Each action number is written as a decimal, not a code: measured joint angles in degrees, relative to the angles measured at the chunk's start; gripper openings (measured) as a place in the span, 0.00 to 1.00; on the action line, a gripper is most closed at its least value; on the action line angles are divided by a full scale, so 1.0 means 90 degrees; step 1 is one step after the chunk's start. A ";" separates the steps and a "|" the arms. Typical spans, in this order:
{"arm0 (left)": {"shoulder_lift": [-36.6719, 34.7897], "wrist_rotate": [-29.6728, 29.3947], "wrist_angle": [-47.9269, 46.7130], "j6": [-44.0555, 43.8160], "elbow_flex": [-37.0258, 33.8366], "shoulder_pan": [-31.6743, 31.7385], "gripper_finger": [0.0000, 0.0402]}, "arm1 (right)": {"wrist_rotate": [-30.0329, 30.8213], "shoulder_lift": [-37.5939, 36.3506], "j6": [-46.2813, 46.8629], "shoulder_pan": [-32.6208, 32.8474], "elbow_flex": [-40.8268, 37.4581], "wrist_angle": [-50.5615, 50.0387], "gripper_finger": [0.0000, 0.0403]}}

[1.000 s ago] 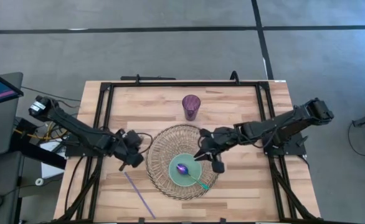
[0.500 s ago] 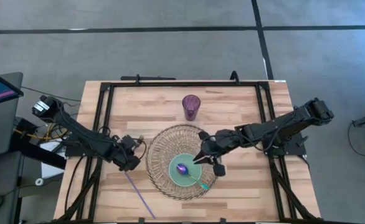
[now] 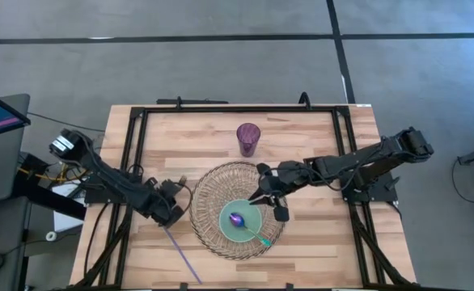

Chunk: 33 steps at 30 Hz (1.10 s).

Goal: Pick & Place Utensil
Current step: Put the black fork into the green bowl

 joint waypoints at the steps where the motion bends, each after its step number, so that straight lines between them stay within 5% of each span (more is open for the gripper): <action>1: 0.0055 -0.0101 0.0029 0.0000 -0.0003 -0.0065 0.18 | -0.0002 0.0000 -0.0001 -0.0002 0.0000 0.0000 0.13; 7: 0.0165 -0.0818 0.0536 0.0000 -0.0044 -0.0478 0.03 | -0.0022 0.0000 -0.0066 0.0001 0.0000 0.0000 0.13; 19: -0.0706 -0.1258 0.1320 0.0869 0.0668 -0.0544 0.03 | -0.0022 0.0002 -0.0061 0.0001 0.0000 0.0013 0.13; 28: -0.0778 -0.0402 0.2665 0.2720 0.1987 -0.0432 0.03 | -0.0023 0.0002 0.0059 0.0006 0.0000 0.0076 0.13; 33: -0.0361 0.0416 0.2710 0.2788 0.2477 -0.0009 0.03 | -0.0023 0.0002 0.0058 0.0006 0.0000 0.0105 0.13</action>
